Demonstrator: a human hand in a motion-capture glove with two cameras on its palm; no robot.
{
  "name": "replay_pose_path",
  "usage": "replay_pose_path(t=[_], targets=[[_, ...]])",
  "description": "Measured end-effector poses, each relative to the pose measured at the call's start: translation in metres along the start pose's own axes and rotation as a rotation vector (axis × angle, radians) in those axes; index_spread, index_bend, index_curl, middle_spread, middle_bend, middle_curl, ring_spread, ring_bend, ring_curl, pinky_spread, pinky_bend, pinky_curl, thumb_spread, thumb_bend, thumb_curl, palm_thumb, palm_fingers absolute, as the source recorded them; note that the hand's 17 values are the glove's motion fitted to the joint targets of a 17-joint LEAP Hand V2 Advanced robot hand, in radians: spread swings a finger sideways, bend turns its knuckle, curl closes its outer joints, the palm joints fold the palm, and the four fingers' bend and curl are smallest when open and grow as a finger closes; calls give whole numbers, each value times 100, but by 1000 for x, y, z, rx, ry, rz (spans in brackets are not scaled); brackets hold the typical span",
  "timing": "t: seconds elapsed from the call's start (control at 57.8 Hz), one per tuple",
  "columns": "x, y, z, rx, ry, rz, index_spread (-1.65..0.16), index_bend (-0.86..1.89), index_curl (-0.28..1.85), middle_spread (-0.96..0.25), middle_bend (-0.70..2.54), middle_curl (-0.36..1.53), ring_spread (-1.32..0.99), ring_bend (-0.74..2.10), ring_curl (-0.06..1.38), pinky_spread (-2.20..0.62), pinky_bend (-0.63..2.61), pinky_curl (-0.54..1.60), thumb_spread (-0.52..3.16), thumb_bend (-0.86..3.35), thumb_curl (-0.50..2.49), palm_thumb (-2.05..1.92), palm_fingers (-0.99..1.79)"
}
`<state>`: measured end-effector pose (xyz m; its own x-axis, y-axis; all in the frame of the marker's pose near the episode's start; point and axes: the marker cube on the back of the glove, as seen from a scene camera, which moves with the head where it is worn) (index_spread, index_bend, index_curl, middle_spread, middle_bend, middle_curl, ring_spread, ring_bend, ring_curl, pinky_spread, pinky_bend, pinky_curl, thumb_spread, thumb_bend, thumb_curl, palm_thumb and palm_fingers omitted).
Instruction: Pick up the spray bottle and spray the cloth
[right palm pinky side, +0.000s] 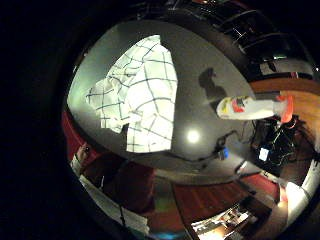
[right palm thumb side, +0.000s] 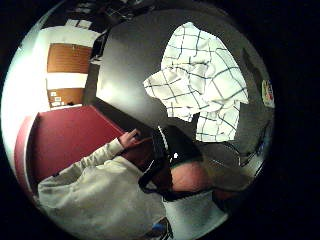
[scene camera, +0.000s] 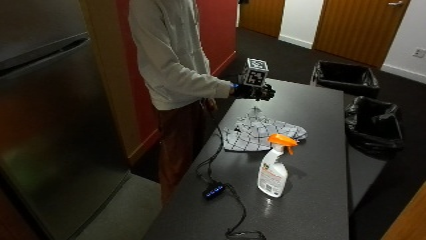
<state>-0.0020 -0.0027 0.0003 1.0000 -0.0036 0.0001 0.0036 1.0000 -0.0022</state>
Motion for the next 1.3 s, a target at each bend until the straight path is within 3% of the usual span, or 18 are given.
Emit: replay_pose_path(t=[0.173, 0.45, 0.952, 1.229, 1.299], targets=[[6, -7, -7, 22, -33, 7, -36, 18, 15, -8, 21, 13, -7, 20, 9, 9, 33, 16, 79, 21, 18, 50, 15], [3, 4, 1, 185, -75, 124, -42, 17, 23, -8, 19, 21, -8, 20, 14, 11, 32, 23, 97, 8, 27, 56, 12], [105, 84, -1, 744, -393, 584, -37, 12, 24, -5, 20, 29, -7, 27, 23, 11, 36, 31, 103, -2, 35, 63, 10], [165, 86, 14, 1063, -644, 845, -34, 12, 22, -3, 19, 31, -7, 32, 27, 10, 40, 34, 103, -2, 37, 64, 6], [192, 78, 14, 1205, -643, 915, -32, 12, 22, -2, 19, 31, -7, 33, 27, 10, 41, 35, 103, -2, 37, 65, 5]])
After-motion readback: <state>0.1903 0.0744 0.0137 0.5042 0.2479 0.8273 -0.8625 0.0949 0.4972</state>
